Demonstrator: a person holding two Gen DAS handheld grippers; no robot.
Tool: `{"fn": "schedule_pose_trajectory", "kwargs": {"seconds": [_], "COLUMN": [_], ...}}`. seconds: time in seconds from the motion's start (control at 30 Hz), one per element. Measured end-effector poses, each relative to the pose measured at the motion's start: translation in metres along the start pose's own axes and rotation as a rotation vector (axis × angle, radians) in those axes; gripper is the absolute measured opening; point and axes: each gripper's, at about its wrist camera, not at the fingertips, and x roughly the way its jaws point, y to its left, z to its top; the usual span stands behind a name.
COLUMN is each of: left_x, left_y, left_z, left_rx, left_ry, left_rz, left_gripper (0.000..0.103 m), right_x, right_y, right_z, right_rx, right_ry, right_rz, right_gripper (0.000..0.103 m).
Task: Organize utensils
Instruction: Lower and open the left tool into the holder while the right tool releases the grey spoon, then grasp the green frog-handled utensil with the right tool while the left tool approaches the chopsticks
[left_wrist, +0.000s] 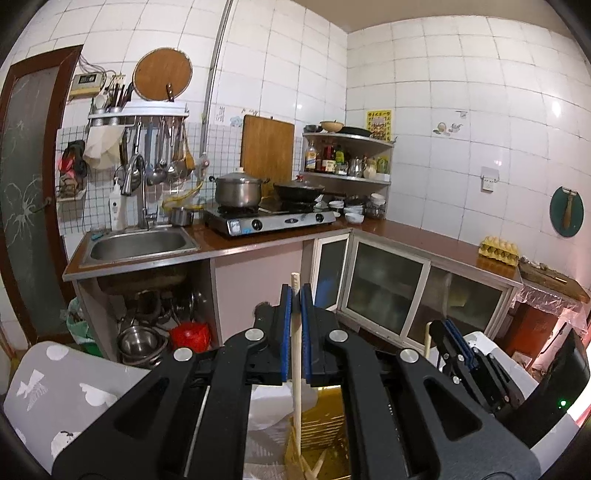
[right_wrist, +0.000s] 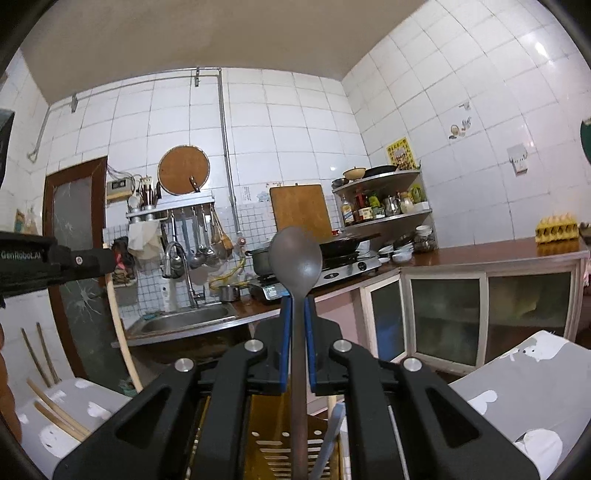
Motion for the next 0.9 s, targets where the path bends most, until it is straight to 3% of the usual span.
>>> {"fn": "schedule_pose_trajectory", "kwargs": {"seconds": [0.13,0.17,0.23,0.27,0.3,0.43,0.47,0.6,0.7,0.9], "left_x": [0.001,0.001,-0.002,-0.004,-0.007,-0.029,-0.036,-0.078,-0.105,-0.137], "left_y": [0.008,0.010,0.015,0.017,0.020,0.029,0.031,0.049,0.059,0.069], "left_z": [-0.006,-0.007,-0.010,-0.011,-0.012,-0.011,-0.010,-0.009,-0.019,-0.068], "left_rx": [-0.011,-0.014,-0.026,-0.028,-0.028,-0.024,-0.026,-0.042,-0.050,-0.020], "left_ry": [0.019,0.025,0.040,0.042,0.040,0.036,0.030,-0.012,-0.001,0.115], "left_rz": [0.010,0.010,0.015,0.018,0.024,0.039,0.043,0.063,0.066,0.081], "left_gripper": [0.006,0.010,0.024,0.033,0.042,0.056,0.065,0.089,0.098,0.098], "right_x": [-0.005,-0.007,-0.012,-0.015,-0.021,-0.043,-0.052,-0.092,-0.118,-0.161], "right_y": [0.002,0.002,0.001,0.000,-0.002,-0.011,-0.014,-0.018,-0.019,-0.017], "right_z": [-0.003,-0.003,-0.004,-0.003,-0.003,0.005,0.008,0.018,0.020,0.001], "right_rx": [-0.035,-0.046,-0.056,-0.059,-0.068,-0.079,-0.083,-0.134,-0.152,-0.147], "right_ry": [0.033,0.048,0.075,0.085,0.095,0.149,0.164,0.232,0.322,0.490], "right_rz": [0.006,0.007,0.007,0.006,-0.001,-0.020,-0.024,-0.072,-0.099,-0.120], "right_gripper": [0.009,0.013,0.032,0.049,0.050,0.051,0.052,0.067,0.075,0.078]}}
